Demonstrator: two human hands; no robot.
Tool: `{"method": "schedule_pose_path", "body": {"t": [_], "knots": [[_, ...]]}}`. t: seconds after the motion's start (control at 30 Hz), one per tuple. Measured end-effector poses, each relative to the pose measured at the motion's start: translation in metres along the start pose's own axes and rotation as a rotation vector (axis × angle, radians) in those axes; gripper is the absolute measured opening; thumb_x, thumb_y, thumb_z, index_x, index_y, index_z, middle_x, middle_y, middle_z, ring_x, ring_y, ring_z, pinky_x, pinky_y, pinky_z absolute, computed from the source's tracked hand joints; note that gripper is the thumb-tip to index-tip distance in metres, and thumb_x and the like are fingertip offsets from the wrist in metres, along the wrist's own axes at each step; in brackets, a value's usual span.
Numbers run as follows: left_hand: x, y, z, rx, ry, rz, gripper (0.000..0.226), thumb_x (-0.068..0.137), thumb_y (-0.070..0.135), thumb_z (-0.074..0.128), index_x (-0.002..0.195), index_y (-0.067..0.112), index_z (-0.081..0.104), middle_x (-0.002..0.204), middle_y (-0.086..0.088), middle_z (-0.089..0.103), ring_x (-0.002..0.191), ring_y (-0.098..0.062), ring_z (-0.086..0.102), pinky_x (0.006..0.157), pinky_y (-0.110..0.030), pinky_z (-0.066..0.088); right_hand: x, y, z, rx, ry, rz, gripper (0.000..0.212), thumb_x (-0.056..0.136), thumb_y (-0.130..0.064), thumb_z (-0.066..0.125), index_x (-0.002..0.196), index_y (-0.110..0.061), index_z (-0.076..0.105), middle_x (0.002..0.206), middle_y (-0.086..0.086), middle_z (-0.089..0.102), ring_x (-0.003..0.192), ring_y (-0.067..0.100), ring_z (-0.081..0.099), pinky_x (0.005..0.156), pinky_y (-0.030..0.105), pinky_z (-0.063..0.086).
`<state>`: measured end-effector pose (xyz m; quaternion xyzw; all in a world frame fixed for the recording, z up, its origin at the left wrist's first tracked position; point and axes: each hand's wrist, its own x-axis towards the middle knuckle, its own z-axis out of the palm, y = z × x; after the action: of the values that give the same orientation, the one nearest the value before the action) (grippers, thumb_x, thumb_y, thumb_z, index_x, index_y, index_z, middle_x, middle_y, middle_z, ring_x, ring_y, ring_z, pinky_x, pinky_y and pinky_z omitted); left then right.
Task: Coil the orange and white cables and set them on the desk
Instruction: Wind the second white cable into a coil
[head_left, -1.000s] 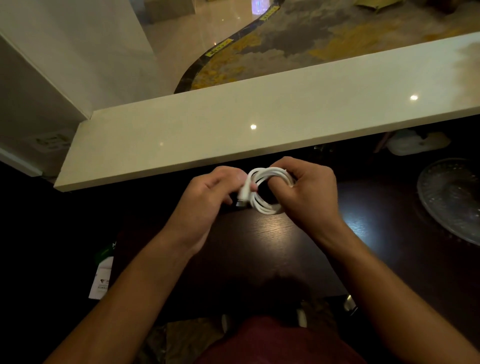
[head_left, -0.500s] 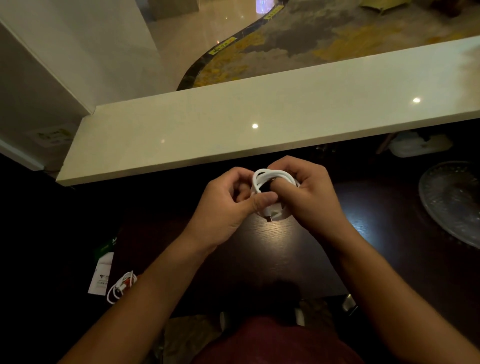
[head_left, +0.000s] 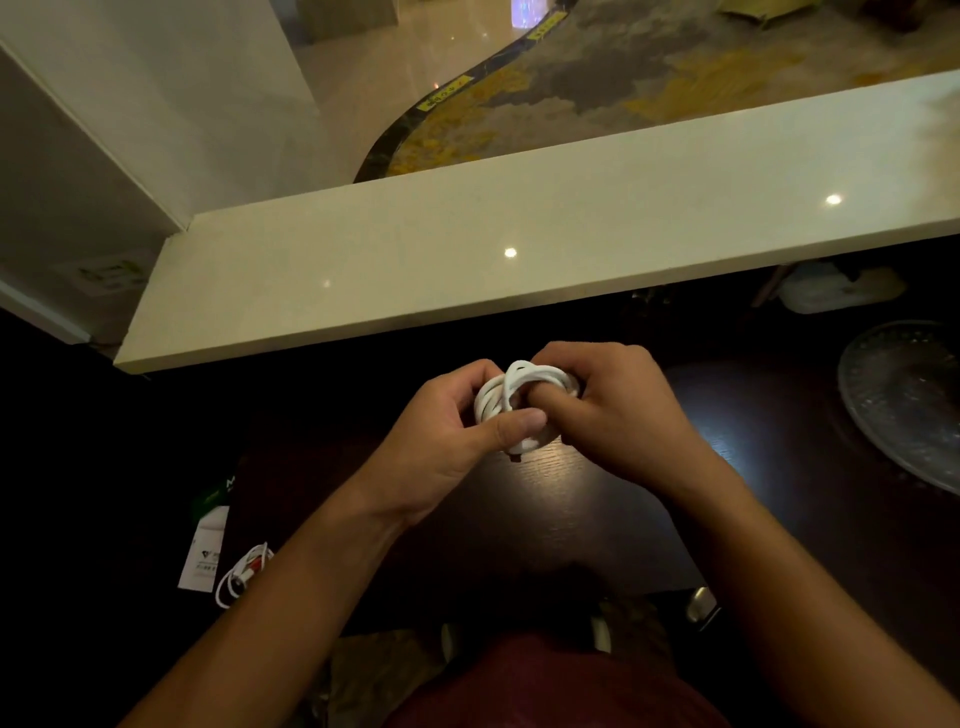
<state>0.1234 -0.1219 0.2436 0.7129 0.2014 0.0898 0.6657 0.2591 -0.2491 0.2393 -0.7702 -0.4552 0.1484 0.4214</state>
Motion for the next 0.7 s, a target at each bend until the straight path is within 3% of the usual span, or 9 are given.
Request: {"method": "schedule_pose_path", "body": {"t": [0.13,0.27,0.4,0.53,0.7], "knots": [[-0.001,-0.001,-0.001,0.134,0.161,0.079,0.032,0.078,0.031,0.078,0.088,0.007,0.060,0.079,-0.009,0.066,0.074,-0.021,0.064,0.069,-0.034,0.054,-0.002,0.009,-0.010,0.232,-0.100,0.066,0.015,0.092,-0.029,0.073,0.106,-0.028,0.076,0.089,-0.010,0.077,0.084,0.005,0.074,0.069,0.027,0.058],[0.000,-0.009,0.003,0.146,0.365,0.143,0.030,0.080,0.031,0.080,0.088,0.009,0.060,0.083,-0.017,0.070,0.079,-0.036,0.071,0.072,-0.050,0.060,-0.006,0.009,0.001,0.512,-0.048,0.089,0.022,0.090,-0.019,0.077,0.111,-0.017,0.070,0.093,0.001,0.079,0.084,0.017,0.077,0.059,0.031,0.057],[-0.004,-0.012,0.006,0.188,0.481,0.153,0.030,0.081,0.028,0.080,0.091,0.008,0.059,0.078,-0.010,0.074,0.070,-0.021,0.075,0.068,-0.039,0.061,-0.008,0.010,0.014,0.541,0.006,0.038,0.022,0.089,-0.016,0.078,0.109,-0.015,0.070,0.089,0.005,0.077,0.080,0.021,0.076,0.057,0.032,0.058],[-0.006,-0.010,0.014,0.166,0.480,0.160,0.022,0.086,0.013,0.078,0.101,0.011,0.062,0.079,-0.008,0.076,0.072,-0.020,0.076,0.071,-0.033,0.061,-0.007,0.011,0.014,0.503,0.047,0.041,0.016,0.089,-0.013,0.076,0.104,-0.015,0.070,0.082,0.007,0.073,0.070,0.025,0.072,0.053,0.034,0.057],[-0.006,-0.006,0.006,-0.264,0.269,-0.052,0.029,0.081,0.012,0.074,0.109,0.006,0.068,0.083,-0.010,0.075,0.079,-0.019,0.073,0.080,-0.034,0.057,-0.005,0.013,0.004,0.485,0.006,0.088,0.014,0.089,-0.009,0.074,0.099,-0.016,0.070,0.080,0.012,0.071,0.056,0.020,0.065,0.048,0.036,0.054]]}}
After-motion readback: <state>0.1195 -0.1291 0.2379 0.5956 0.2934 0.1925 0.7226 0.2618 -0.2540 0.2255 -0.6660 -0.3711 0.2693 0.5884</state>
